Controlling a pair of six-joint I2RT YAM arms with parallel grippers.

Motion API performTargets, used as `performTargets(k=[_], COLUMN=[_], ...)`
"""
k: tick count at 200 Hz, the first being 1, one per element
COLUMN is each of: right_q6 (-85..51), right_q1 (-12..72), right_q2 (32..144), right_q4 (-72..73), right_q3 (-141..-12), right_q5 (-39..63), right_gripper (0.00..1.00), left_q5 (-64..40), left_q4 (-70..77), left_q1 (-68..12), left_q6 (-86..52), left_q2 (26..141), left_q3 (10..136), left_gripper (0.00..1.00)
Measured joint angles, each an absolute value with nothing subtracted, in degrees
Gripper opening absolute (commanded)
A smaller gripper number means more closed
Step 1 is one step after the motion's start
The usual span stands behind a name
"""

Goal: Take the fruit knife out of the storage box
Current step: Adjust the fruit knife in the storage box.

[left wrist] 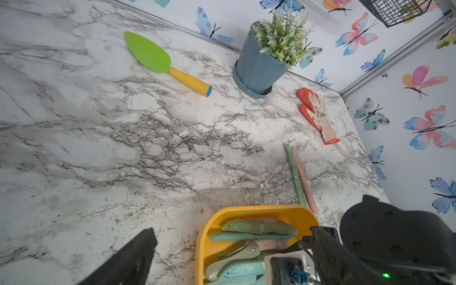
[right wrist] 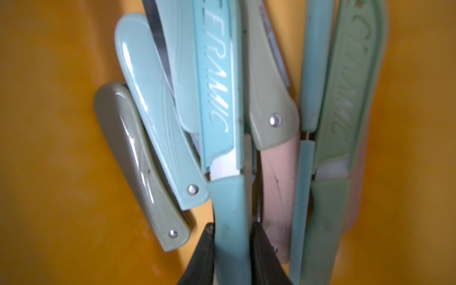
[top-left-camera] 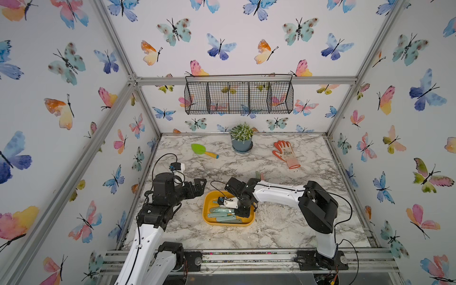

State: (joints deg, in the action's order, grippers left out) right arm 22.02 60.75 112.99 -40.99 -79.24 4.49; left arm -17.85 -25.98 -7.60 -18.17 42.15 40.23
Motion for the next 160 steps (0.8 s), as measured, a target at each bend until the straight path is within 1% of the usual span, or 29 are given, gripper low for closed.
performTargets(k=[28, 48, 78, 112, 160], right_q6=[21.8, 21.6, 21.4, 20.8, 19.8], right_q1=[60.8, 60.8, 60.8, 60.8, 60.7], right_q2=[112.9, 112.8, 112.6, 112.2, 108.4], right_q4=[-40.9, -40.6, -40.2, -40.2, -39.0], right_q3=[-79.2, -79.2, -79.3, -79.3, -79.3], right_q5=[4.5, 4.5, 4.6, 4.6, 4.4], right_gripper=[0.17, 0.11, 0.07, 0.07, 0.06], left_q5=[-17.8, -17.8, -17.8, -17.8, -17.8], left_q4=[-26.0, -26.0, -26.0, -26.0, -26.0], left_q1=[-7.6, -7.6, -7.6, -7.6, -7.6], left_q6=[-18.2, -18.2, -18.2, -18.2, -18.2], left_q2=[42.2, 42.2, 42.2, 42.2, 42.2], left_q3=[40.2, 40.2, 40.2, 40.2, 40.2], left_gripper=[0.99, 0.98, 0.99, 0.98, 0.98])
